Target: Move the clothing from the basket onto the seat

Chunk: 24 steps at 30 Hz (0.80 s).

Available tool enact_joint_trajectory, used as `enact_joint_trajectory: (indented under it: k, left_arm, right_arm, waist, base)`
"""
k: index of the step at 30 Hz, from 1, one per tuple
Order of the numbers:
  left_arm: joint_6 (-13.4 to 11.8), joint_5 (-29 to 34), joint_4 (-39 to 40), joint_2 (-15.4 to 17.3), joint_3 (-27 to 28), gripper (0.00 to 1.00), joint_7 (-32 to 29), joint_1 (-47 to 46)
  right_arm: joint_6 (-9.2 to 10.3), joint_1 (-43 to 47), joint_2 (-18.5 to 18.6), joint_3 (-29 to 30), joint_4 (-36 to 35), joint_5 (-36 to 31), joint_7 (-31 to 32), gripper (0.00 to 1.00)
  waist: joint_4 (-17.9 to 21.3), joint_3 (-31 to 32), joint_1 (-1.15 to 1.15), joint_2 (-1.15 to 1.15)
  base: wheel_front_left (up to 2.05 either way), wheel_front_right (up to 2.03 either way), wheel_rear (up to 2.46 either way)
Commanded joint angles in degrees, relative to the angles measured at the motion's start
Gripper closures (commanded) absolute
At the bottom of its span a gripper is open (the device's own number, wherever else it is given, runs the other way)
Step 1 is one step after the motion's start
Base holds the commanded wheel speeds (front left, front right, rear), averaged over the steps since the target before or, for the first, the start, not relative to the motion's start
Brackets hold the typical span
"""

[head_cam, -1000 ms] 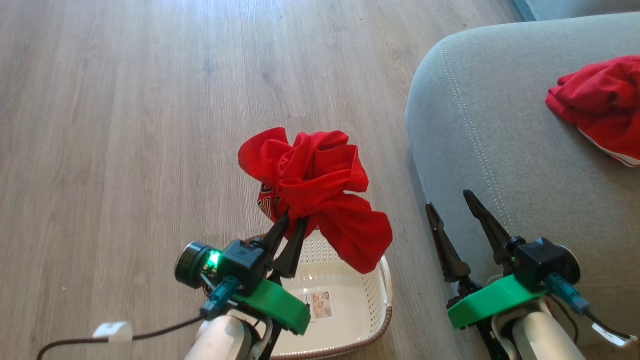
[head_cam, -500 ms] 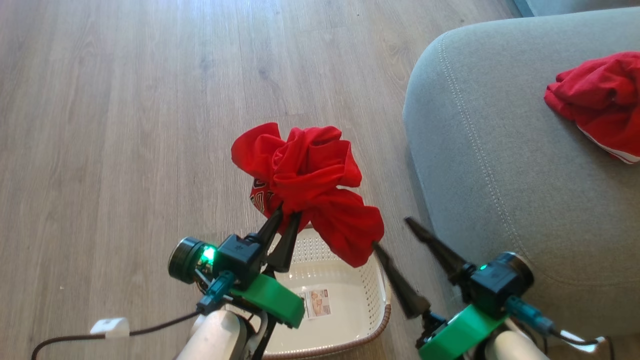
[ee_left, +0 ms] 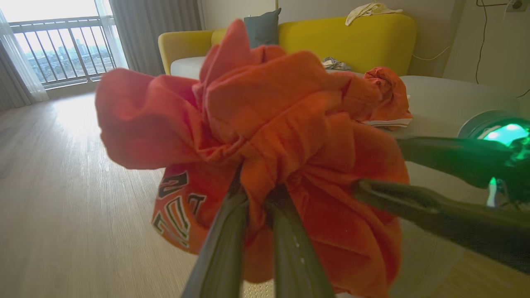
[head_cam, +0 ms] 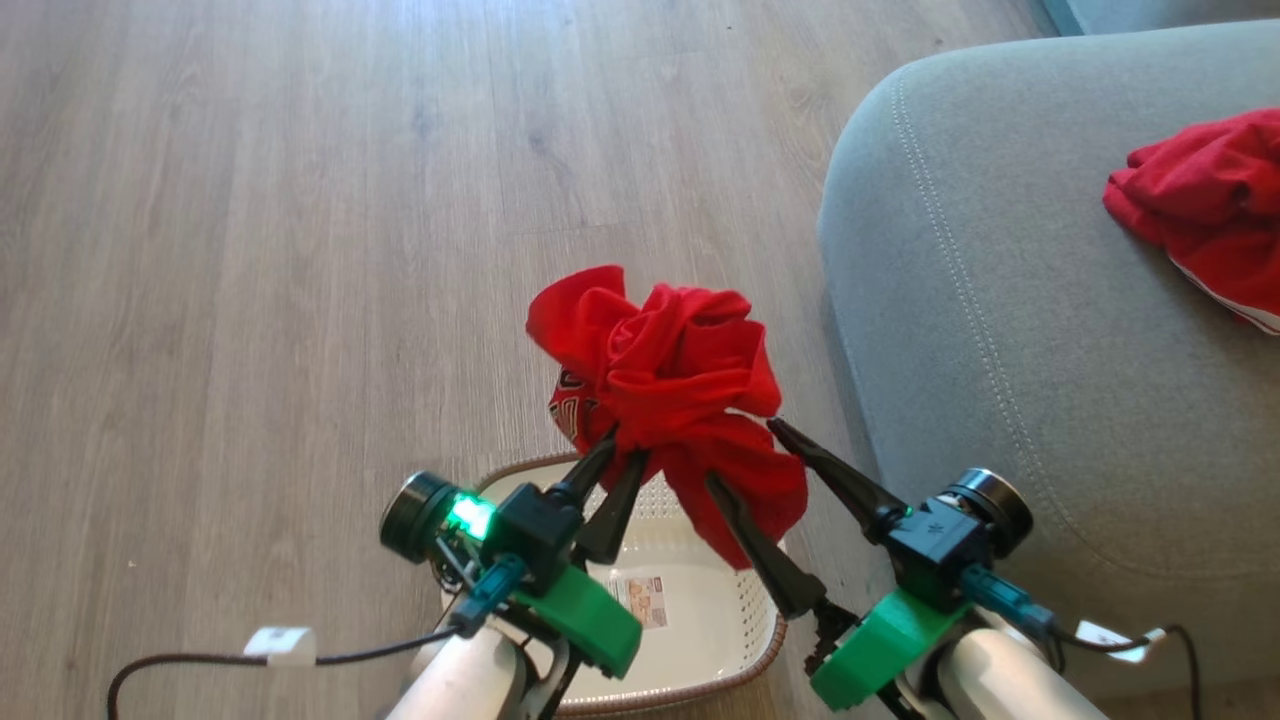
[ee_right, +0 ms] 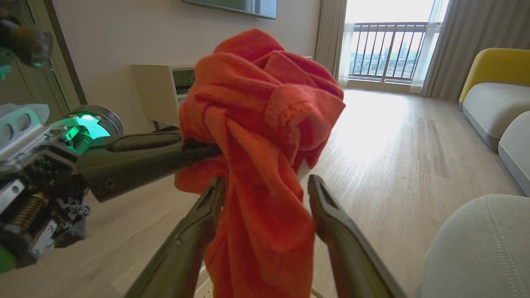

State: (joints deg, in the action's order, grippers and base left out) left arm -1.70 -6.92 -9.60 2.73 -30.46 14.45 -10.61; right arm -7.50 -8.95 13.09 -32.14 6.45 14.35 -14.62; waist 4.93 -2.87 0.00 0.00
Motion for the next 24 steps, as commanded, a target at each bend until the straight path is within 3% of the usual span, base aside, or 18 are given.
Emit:
enact_joint_trajectory:
  k: [1,24]
  left_arm:
    - [-0.02,0.16,2.07,0.15,1.22,1.0,0.55,-3.19]
    - [1.08,-0.87,0.35,0.15,-7.32,1.0,0.55,-5.26]
  right_arm:
    - [0.01,-2.08,-0.17,-0.94,-1.2,-0.14,-0.38,0.0]
    - [0.01,-8.6,-2.35,-2.84,8.47,-4.59,-0.38,0.0]
  waist:
    - [-0.18,-0.01,0.0,0.0]
    - [-1.95,-0.95,0.0,0.0]
  base:
    - [0.0,0.0,0.0]
    - [0.0,0.0,0.0]
